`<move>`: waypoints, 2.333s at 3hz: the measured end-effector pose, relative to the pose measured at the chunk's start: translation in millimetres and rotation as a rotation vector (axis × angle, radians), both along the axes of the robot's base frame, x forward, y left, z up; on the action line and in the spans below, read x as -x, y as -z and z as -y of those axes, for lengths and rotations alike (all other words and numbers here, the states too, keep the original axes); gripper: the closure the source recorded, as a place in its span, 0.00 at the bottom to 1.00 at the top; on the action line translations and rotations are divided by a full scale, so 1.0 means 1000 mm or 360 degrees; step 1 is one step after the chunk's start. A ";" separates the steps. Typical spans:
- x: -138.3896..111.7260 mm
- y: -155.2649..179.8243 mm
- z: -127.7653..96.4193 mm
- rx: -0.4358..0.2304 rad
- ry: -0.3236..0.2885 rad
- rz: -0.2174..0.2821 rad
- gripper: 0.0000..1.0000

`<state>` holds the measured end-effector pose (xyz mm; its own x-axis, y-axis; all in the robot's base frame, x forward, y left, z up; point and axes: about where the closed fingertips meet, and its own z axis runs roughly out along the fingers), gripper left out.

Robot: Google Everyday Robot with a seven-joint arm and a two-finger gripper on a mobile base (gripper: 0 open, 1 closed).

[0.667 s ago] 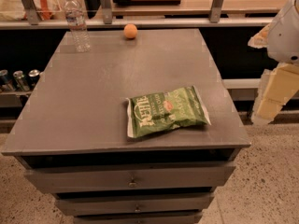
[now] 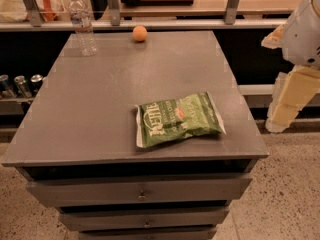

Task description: Move green jalapeno chip bag near orange

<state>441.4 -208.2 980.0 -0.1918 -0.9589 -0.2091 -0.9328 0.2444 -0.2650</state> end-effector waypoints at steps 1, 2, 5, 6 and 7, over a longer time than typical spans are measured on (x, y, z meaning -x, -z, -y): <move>-0.013 -0.001 -0.036 0.0041 -0.0172 0.0030 0.00; -0.025 0.009 -0.078 0.0119 -0.0330 0.0030 0.00; -0.071 0.083 -0.141 0.0320 -0.0526 -0.0179 0.00; -0.075 0.101 -0.153 0.0341 -0.0543 -0.0233 0.00; -0.073 0.122 -0.155 0.0370 -0.0546 -0.0299 0.00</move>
Offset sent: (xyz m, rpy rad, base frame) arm 0.0422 0.1318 -0.0307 -0.1541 0.0062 0.3378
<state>513.9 -53.2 858.4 0.1313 -0.9910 0.0275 -0.9865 -0.1333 -0.0947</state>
